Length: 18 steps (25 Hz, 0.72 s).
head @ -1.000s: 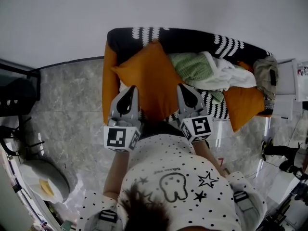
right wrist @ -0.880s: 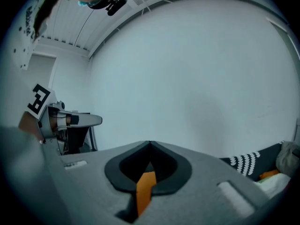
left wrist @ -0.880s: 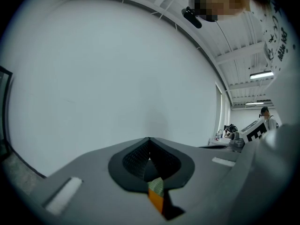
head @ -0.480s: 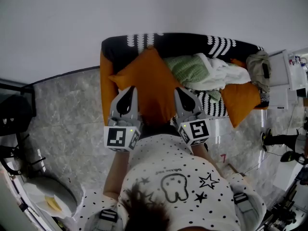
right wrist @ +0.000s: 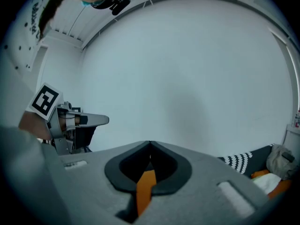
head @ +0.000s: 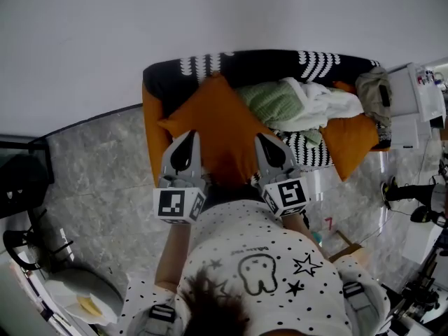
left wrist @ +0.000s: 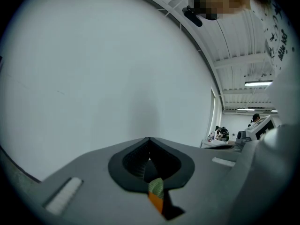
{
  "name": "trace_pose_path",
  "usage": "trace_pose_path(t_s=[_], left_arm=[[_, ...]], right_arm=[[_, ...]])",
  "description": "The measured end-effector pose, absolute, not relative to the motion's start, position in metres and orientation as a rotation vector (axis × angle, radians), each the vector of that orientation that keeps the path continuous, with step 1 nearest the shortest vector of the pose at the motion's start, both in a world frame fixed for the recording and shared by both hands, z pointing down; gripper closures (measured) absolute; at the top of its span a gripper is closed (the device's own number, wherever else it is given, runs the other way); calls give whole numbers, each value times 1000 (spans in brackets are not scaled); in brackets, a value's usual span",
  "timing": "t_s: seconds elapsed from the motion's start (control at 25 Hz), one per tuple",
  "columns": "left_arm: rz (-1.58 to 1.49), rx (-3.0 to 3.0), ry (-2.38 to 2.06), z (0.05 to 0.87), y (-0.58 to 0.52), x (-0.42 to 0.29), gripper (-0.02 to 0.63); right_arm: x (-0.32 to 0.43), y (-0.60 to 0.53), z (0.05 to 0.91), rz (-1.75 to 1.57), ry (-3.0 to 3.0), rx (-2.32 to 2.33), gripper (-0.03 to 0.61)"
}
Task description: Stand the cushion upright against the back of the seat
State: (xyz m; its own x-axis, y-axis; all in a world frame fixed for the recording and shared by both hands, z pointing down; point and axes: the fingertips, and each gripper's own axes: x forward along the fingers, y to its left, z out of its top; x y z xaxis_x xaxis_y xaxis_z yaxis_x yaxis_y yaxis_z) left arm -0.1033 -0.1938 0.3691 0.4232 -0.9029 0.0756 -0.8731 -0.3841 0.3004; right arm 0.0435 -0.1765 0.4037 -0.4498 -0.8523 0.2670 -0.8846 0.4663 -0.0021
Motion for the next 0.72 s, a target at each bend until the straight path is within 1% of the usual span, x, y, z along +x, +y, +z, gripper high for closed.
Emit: trace_pose_path(t_s=[0.28, 0.56, 0.72], left_arm=[[-149, 2417, -1531, 367, -204, -77, 617], [-112, 2393, -1599, 358, -202, -85, 617], [-111, 2385, -1635, 362, -205, -91, 617]], right_arm=[[68, -207, 403, 206, -2504, 1524, 580], [54, -227, 398, 179, -2594, 1445, 580], [41, -233, 411, 206, -2631, 1332, 580]])
